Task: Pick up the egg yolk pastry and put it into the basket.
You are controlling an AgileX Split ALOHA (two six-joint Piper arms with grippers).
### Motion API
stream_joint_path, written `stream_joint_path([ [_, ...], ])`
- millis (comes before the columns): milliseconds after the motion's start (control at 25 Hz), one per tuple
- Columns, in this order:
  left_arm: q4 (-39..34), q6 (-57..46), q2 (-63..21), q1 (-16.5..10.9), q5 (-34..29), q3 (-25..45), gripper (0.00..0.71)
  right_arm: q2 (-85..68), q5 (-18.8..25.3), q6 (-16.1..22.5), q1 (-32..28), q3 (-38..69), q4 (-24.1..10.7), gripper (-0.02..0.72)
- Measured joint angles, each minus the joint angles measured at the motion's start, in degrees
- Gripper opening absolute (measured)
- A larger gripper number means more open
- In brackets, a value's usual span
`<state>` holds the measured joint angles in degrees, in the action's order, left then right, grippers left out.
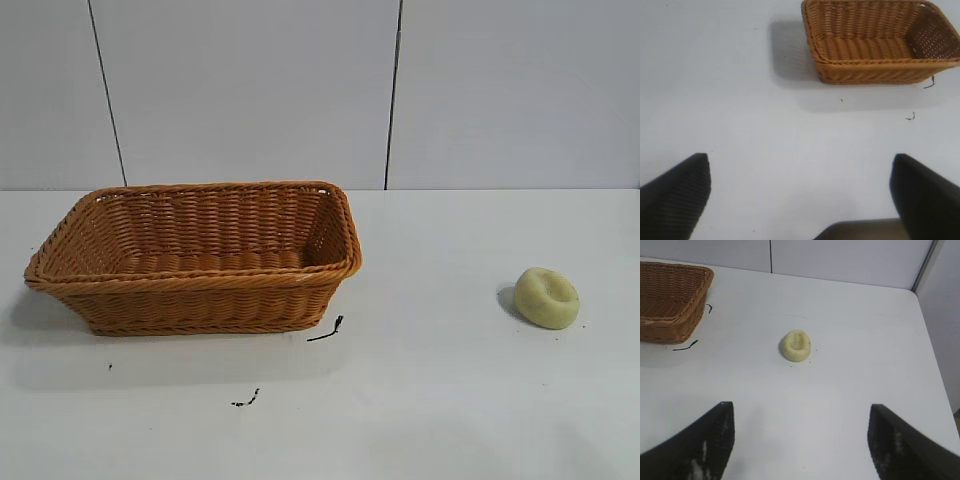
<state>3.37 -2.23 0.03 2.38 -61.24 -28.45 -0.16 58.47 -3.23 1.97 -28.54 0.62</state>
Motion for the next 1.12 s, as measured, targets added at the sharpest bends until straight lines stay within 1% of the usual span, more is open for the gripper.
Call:
stream_joint_path([
  [480,0.0,0.0,0.0,0.0,0.0,0.0,0.695,0.0,0.0,0.0,0.0,0.0,0.0,0.524],
  [560,0.0,0.0,0.0,0.0,0.0,0.0,0.695,0.5,0.1,0.0,0.0,-0.2,0.0,0.573],
  [640,0.0,0.0,0.0,0.0,0.0,0.0,0.695,3.0,0.2,0.2,0.0,-0.9,0.3,0.647],
  [720,0.0,0.0,0.0,0.0,0.0,0.0,0.695,7.4,0.4,0.9,0.0,-2.2,0.4,0.676],
  [800,0.0,0.0,0.0,0.0,0.0,0.0,0.695,13.8,0.4,1.4,0.0,-4.2,0.4,0.688],
  [1120,0.0,0.0,0.0,0.0,0.0,0.0,0.695,44.5,0.0,2.9,0.0,-16.6,0.4,0.689],
])
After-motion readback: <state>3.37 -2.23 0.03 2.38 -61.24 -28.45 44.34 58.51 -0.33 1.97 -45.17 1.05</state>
